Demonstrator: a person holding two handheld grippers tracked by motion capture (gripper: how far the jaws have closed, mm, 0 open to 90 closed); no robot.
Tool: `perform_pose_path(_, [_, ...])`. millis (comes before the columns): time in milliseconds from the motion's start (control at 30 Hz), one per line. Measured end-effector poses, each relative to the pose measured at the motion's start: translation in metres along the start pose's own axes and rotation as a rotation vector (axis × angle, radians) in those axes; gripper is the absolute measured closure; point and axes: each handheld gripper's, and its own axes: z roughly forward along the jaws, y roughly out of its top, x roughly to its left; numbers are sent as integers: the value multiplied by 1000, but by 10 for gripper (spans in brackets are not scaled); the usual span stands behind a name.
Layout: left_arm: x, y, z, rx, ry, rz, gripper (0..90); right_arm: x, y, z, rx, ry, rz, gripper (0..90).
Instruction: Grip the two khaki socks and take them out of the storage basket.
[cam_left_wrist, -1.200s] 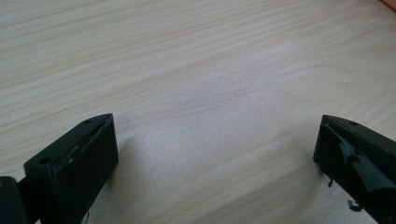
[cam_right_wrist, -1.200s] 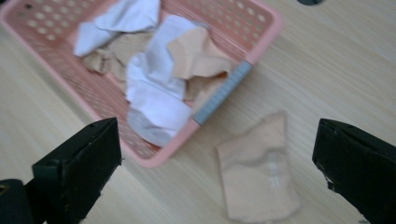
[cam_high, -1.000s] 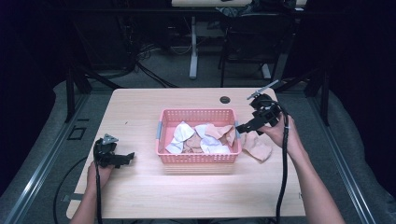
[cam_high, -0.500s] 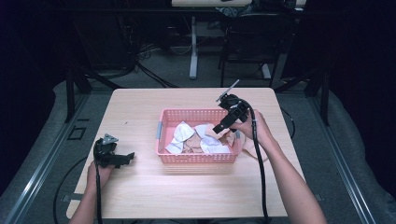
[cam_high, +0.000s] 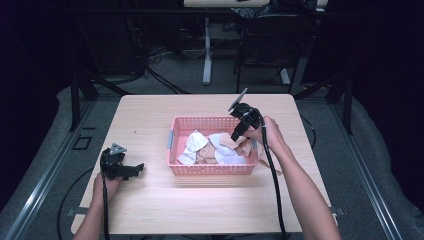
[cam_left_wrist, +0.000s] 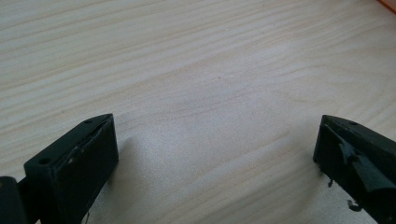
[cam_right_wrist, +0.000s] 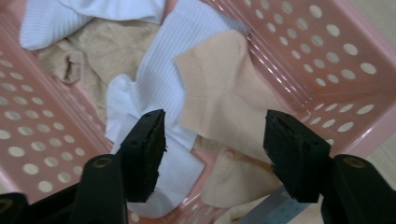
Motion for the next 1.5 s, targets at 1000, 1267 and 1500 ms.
perform_pose_path(1000, [0,0,0,1,-4,8,0,-4,10,32,111,-152,11,521])
perform_pose_path(1267, [0,0,0,1,-7,11,0,3,5,36,139,-76,25,344])
perform_pose_path(1500, [0,0,0,3,-9,11,0,11,8,40,198,-163,-3,457])
